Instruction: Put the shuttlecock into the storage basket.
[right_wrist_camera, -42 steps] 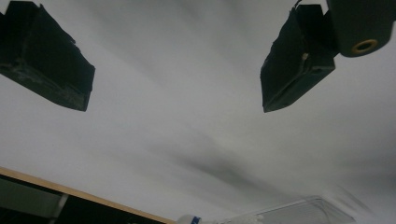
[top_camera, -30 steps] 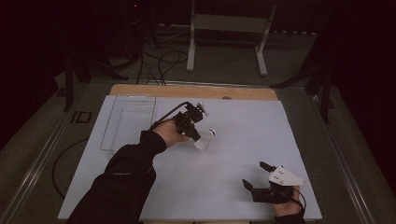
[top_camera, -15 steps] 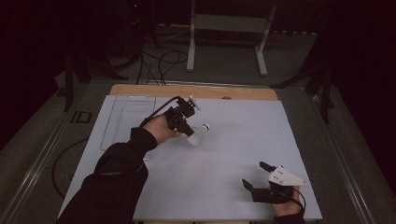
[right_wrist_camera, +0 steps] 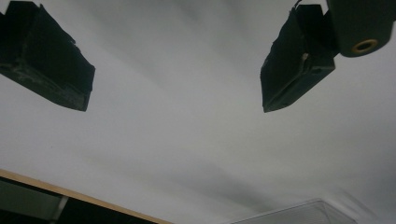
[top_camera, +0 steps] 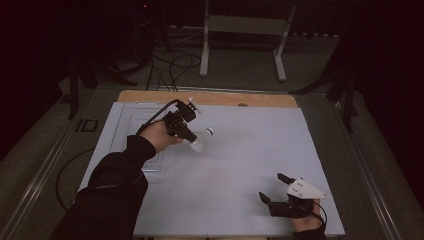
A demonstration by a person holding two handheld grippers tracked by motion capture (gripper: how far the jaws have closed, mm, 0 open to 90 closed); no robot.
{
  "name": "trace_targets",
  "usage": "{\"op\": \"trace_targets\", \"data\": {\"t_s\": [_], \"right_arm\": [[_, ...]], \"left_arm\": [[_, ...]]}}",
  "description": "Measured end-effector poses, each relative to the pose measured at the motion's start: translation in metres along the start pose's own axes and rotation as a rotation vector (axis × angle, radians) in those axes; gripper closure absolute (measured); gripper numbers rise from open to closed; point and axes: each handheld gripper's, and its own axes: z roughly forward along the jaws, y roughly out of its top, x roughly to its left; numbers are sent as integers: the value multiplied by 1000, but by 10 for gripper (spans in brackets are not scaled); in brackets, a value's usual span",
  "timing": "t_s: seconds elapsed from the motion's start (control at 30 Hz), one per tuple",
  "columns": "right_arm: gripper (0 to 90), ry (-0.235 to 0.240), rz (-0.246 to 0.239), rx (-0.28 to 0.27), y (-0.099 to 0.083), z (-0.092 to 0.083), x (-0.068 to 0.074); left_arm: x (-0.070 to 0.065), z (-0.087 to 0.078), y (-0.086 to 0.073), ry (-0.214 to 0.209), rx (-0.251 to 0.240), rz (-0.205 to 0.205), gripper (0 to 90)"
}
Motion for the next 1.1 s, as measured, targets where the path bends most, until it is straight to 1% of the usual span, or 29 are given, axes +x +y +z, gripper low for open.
{"op": "trace_targets", "data": {"t_s": [0.13, 0.23, 0.5, 0.7, 0.9, 1.07, 1.1], "right_arm": [[101, 0, 0, 1, 0, 0, 0], [101, 1, 1, 1, 0, 0, 0], [101, 1, 0, 0, 0, 1, 0], [101, 8, 11, -17, 0, 0, 0], [101, 8, 8, -19, 0, 0, 0], [101, 9, 10, -15, 0, 1, 0], [101, 7, 8, -14, 0, 1, 0]], "left_arm": [[6, -4, -5, 9, 0, -10, 900], [11, -9, -10, 16, -6, -25, 900], [25, -28, -23, 38, -29, -57, 900], [34, -39, -33, 53, -43, -81, 900], [41, -48, -41, 66, -52, -103, 900], [49, -55, -49, 80, -63, -131, 900], [49, -55, -49, 80, -63, -131, 900]]}}
